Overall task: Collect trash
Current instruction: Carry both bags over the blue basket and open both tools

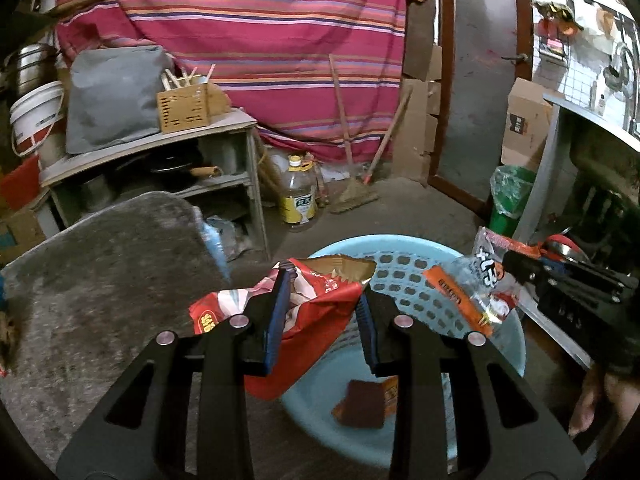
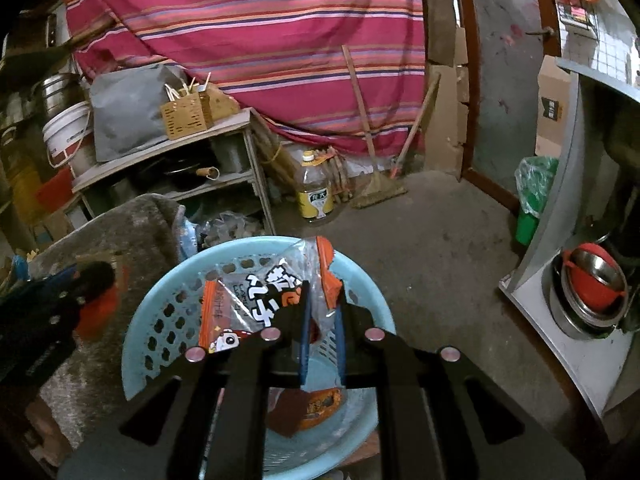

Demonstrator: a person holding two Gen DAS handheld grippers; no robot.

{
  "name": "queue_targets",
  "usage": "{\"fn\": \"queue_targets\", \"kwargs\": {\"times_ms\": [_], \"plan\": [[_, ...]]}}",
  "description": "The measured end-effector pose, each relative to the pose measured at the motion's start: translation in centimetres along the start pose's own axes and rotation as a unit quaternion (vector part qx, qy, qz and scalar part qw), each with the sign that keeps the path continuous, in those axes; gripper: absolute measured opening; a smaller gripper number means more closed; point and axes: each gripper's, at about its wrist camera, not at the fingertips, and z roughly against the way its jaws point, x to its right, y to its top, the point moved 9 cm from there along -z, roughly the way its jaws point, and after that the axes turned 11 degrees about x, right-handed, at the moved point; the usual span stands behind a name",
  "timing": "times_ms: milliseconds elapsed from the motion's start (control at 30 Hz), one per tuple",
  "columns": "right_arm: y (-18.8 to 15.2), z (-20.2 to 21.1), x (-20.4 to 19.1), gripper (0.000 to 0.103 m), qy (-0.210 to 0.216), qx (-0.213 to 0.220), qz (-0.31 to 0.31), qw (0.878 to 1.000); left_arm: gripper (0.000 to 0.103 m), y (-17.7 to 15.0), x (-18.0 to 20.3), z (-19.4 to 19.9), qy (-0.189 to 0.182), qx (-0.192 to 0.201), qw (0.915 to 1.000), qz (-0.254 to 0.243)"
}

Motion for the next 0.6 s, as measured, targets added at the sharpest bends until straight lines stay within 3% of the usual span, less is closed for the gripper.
{"fn": "queue_targets", "kwargs": {"times_ms": [67, 133, 200, 333, 400, 600], "plan": [[-0.1, -0.2, 0.4, 0.011, -0.001, -0.004, -0.004, 1.0, 0.034, 0.1, 0.6, -0.7, -0.004, -0.008, 1.0, -0.001], [-0.2, -0.3, 1.0, 0.011, -0.004, -0.006, -0.01, 1.0, 0.046, 0.3, 0.9, -0.9, -0.008, -0.015, 0.9998, -0.006], [-0.4, -0.4, 1.3, 0.011, -0.007, -0.009, -0.012, 1.0, 0.073, 0.6, 0.6, -0.7, 0.001, -0.01, 0.9999, -0.011], [-0.8, -0.7, 0.8, 0.011, -0.006, -0.019, -0.004, 1.0, 0.083, 0.9, -0.9, 0.4, 0.006, -0.007, 0.9999, -0.006], [-0.8, -1.0, -0.2, 0.011, -0.003, -0.02, 0.006, 1.0, 0.094, 1.0, -2.3, 1.4, 0.012, -0.002, 0.9999, -0.001], [-1.5, -2.2, -2.9, 0.017, -0.007, -0.033, 0.031, 0.999, 0.098, 1.3, -8.9, 5.5, 0.072, 0.019, 0.997, -0.022]]}}
